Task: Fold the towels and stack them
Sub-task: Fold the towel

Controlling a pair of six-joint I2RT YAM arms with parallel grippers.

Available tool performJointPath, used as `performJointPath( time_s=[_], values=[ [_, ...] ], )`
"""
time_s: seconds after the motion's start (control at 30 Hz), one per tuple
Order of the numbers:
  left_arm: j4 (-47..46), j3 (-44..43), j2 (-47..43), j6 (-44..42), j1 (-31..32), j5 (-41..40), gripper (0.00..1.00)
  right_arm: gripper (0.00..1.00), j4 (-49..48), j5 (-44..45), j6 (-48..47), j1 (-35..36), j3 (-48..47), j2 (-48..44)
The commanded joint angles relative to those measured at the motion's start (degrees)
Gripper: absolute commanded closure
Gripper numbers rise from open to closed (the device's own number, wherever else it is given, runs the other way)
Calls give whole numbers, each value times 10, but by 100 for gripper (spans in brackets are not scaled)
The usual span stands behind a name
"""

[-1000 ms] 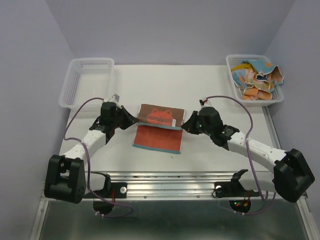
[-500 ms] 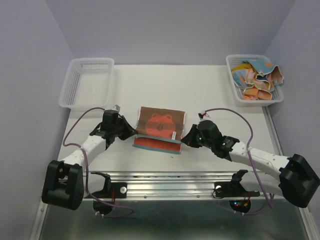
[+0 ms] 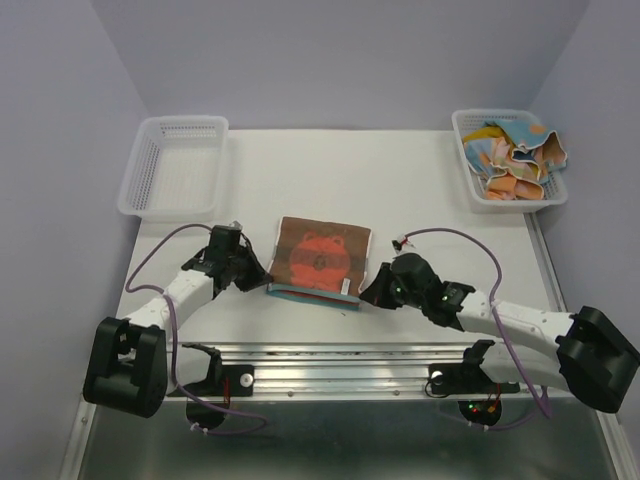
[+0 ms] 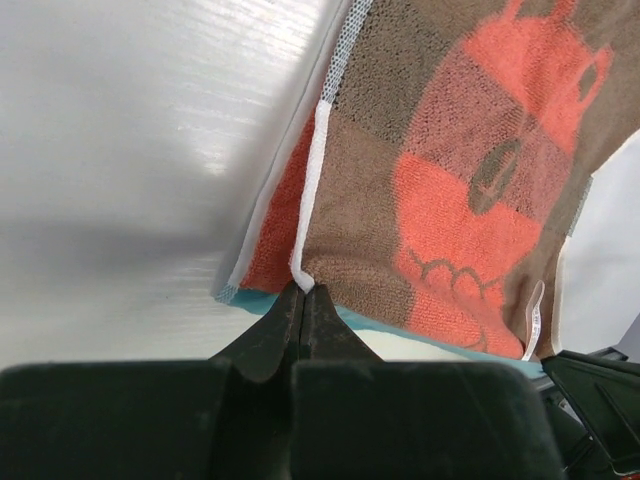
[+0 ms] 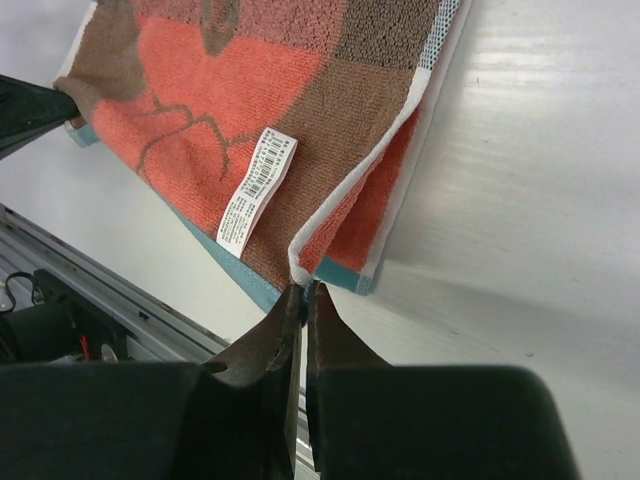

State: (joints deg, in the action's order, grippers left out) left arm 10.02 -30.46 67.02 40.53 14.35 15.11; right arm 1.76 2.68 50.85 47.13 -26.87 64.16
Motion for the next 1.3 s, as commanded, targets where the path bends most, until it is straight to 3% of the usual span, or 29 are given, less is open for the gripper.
performJointPath(
  time_s=[0.0, 0.13, 0.2, 0.23, 0.27, 0.3, 0.33, 0.37, 0.4, 0.47, 0.5, 0.67, 0.77, 0.9, 1.03, 1.2, 1.27],
  values=[
    [17, -19, 14, -14, 0, -36, 98, 95, -12, -7, 9, 8, 26, 12],
    [22, -21, 12, -15, 4, -37, 96, 91, -35, -23, 9, 15, 34, 36],
    [28, -24, 5, -15, 6, -43, 92, 82, -35, -41, 7, 17, 37, 44],
    [31, -25, 3, -15, 6, -47, 80, 79, -35, -45, 7, 16, 38, 46],
    [34, -28, -1, -14, 7, -51, 74, 77, -41, -57, 5, 17, 38, 47],
    [35, -29, -2, -14, 8, -52, 59, 70, -44, -64, 0, 17, 41, 47],
    [39, -31, -5, -15, 9, -52, 50, 64, -45, -69, -2, 17, 41, 46],
    [39, -33, -8, -16, 9, -52, 42, 47, -43, -69, -4, 17, 40, 45],
    [40, -39, -13, -13, 9, -55, 30, 38, -39, -67, -10, 17, 36, 42],
    [37, -46, -18, -14, 10, -61, 21, 27, -19, -40, -12, 17, 24, 36],
    [35, -50, -20, -12, 12, -65, 11, 25, 1, -34, -12, 17, 10, 34],
    [-1, -99, 9, -27, 23, -74, 7, 11, 34, 50, -31, 17, -37, 29],
    [-36, -130, 56, -41, 23, -72, 7, 1, 61, 147, -32, 13, -80, 58],
    [-57, -187, 136, -73, 23, -57, 11, 1, 80, 160, -49, -40, -138, 108],
    [-74, -260, 233, -96, 23, -33, 16, 7, 52, 103, -71, -106, -163, 153],
    [-72, -320, 316, -120, 23, -14, 36, 23, 40, 83, -117, -136, -209, 214],
    [-72, -340, 346, -124, 23, -4, 36, 30, 52, 77, -125, -142, -240, 247]
  ],
)
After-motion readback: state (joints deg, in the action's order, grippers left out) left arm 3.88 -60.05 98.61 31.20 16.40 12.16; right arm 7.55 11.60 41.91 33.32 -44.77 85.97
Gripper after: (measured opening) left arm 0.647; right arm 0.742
